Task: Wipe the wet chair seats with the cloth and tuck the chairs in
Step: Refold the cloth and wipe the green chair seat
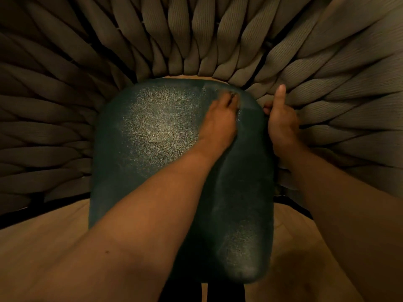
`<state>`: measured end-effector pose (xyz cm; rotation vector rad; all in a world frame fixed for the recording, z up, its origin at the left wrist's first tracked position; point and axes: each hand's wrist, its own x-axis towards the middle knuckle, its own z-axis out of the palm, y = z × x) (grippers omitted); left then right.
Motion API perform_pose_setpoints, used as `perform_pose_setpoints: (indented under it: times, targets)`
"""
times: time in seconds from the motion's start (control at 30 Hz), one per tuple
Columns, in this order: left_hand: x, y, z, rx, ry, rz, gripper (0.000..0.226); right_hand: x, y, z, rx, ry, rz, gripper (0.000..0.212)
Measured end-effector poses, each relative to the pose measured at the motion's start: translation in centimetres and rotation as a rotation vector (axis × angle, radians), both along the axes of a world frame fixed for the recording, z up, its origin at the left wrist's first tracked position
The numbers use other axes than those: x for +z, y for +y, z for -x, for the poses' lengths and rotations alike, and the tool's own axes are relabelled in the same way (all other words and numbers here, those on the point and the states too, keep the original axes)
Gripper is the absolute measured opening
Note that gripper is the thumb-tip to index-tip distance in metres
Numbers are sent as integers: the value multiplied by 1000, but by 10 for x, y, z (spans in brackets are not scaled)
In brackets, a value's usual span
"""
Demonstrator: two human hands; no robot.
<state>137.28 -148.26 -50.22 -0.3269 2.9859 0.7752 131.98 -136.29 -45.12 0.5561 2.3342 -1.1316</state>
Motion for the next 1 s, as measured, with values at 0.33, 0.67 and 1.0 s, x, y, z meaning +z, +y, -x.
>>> perform_pose_setpoints:
  times: [0.33,0.67,1.0]
  targets:
    - [12,23,18,-303,-40,110,45,-14,13,-6,184,95,-77,38]
    - [10,-72,13,-83,-110,207,56,-11,-10,-24,674,9,-405,130]
    - [10,-194,-56,221,-130,351,48,-1,-3,-18,689,-106,-383,133]
